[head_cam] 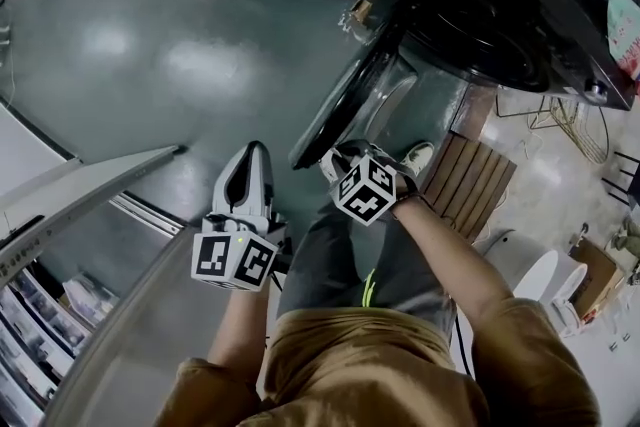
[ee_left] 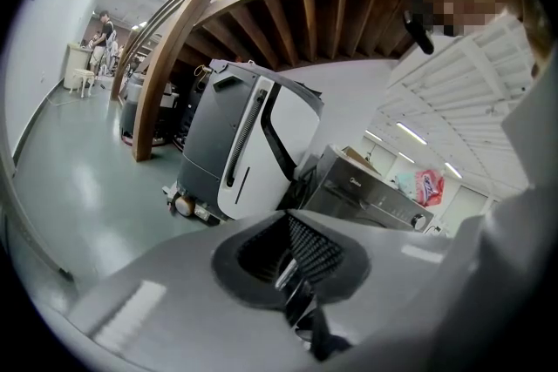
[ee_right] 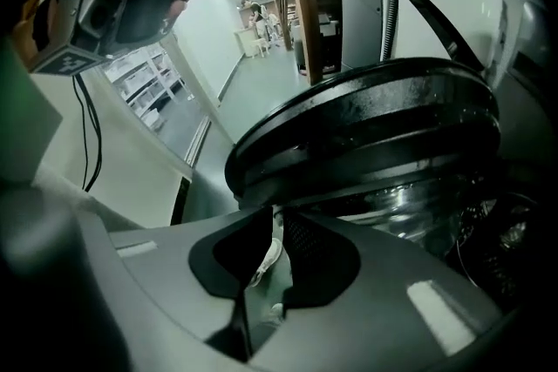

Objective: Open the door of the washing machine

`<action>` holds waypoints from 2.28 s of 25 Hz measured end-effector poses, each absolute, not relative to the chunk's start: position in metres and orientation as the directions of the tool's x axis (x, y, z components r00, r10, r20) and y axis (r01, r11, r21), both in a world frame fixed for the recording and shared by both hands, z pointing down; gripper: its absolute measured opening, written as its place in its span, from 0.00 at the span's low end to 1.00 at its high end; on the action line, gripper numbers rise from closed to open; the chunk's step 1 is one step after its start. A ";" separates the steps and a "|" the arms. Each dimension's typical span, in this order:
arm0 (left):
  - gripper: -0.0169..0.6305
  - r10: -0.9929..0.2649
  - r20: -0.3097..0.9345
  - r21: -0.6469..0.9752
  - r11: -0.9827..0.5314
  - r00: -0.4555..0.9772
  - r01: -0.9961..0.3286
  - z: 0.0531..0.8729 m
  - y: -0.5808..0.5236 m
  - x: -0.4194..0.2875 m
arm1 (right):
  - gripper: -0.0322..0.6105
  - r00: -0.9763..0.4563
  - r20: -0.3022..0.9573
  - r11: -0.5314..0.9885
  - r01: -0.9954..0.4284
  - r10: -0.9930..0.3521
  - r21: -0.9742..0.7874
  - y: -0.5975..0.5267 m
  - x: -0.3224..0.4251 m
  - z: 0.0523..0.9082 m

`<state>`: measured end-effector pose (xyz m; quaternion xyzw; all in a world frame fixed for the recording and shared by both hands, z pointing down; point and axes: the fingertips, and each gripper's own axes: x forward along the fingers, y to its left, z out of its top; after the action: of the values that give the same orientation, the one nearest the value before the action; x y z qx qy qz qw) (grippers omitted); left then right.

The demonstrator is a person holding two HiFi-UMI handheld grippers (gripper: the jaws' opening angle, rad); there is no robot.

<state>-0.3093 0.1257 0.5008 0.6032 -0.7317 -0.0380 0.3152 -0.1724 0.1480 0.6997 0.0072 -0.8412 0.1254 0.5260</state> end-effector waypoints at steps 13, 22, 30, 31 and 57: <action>0.12 -0.897 0.428 0.430 0.308 -0.109 -0.849 0.506 0.136 -0.328 | 0.08 -0.444 0.896 0.994 -0.100 -0.009 -0.039 0.080 -0.218 0.701; 0.12 -0.888 0.436 0.426 0.344 -0.143 -0.837 0.510 0.147 -0.346 | 0.08 -0.479 0.875 0.997 -0.044 -0.074 0.060 0.055 -0.268 0.692; 0.12 -0.883 0.439 0.420 0.364 -0.165 -0.831 0.509 0.151 -0.359 | 0.08 -0.483 0.864 0.987 0.004 -0.140 0.163 0.018 -0.296 0.686; 0.12 -0.882 0.440 0.419 0.366 -0.167 -0.831 0.510 0.151 -0.361 | 0.08 -0.481 0.864 0.984 0.009 -0.151 0.178 0.014 -0.298 0.686; 0.12 -0.868 0.453 0.416 0.409 -0.204 -0.812 0.518 0.159 -0.378 | 0.06 -0.414 0.801 0.873 0.027 -0.434 0.487 -0.113 -0.328 0.686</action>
<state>-0.3781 0.1588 0.5180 0.5421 -0.7747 -0.0427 0.3226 -0.3277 -0.1134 0.6856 0.1252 -0.8119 -0.2185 0.5267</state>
